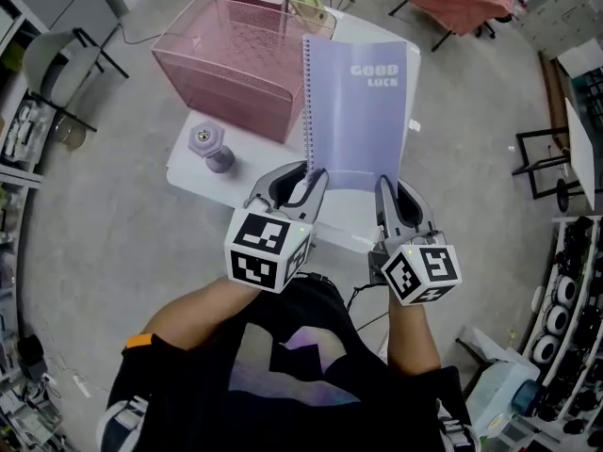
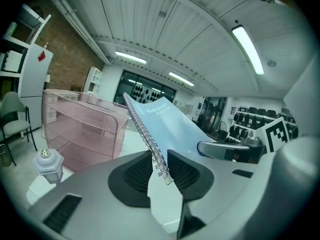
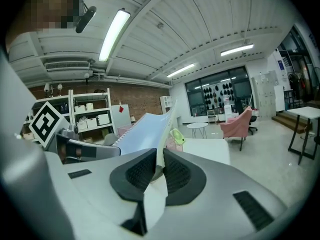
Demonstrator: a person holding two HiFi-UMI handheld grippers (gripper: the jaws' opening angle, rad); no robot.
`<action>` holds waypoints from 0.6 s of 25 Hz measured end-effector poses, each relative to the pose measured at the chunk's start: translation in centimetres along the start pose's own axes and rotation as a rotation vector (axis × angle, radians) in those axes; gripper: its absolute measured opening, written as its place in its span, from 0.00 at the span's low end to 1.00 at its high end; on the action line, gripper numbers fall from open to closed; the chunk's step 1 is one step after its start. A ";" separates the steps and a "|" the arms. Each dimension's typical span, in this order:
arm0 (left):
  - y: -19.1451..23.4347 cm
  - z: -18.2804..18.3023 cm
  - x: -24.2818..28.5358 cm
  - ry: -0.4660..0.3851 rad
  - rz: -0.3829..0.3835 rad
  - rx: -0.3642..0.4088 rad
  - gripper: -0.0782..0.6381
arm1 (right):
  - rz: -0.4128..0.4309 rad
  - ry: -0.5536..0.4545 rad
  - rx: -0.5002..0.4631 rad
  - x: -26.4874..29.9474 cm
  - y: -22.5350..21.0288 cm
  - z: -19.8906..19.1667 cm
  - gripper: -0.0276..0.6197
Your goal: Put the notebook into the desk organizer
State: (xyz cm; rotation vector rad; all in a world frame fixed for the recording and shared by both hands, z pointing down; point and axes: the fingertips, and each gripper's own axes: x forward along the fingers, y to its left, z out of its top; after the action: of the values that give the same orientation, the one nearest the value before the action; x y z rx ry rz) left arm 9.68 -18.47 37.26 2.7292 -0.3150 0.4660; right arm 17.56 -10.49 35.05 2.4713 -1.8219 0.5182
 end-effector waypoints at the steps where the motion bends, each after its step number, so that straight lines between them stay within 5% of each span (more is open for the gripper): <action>1: 0.4 0.5 -0.1 -0.008 0.002 -0.004 0.24 | 0.004 0.000 -0.010 0.5 0.3 0.5 0.11; 9: 2.9 2.9 0.7 -0.064 0.088 -0.005 0.25 | 0.089 -0.030 -0.068 4.4 0.6 2.6 0.11; 15: 4.2 5.6 3.5 -0.125 0.243 -0.037 0.25 | 0.245 -0.051 -0.127 8.7 -1.4 5.4 0.11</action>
State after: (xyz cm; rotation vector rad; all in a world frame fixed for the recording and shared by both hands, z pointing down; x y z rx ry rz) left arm 13.32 -24.93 34.83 2.7006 -0.6869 0.3482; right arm 22.48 -19.28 32.66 2.2144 -2.1204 0.3367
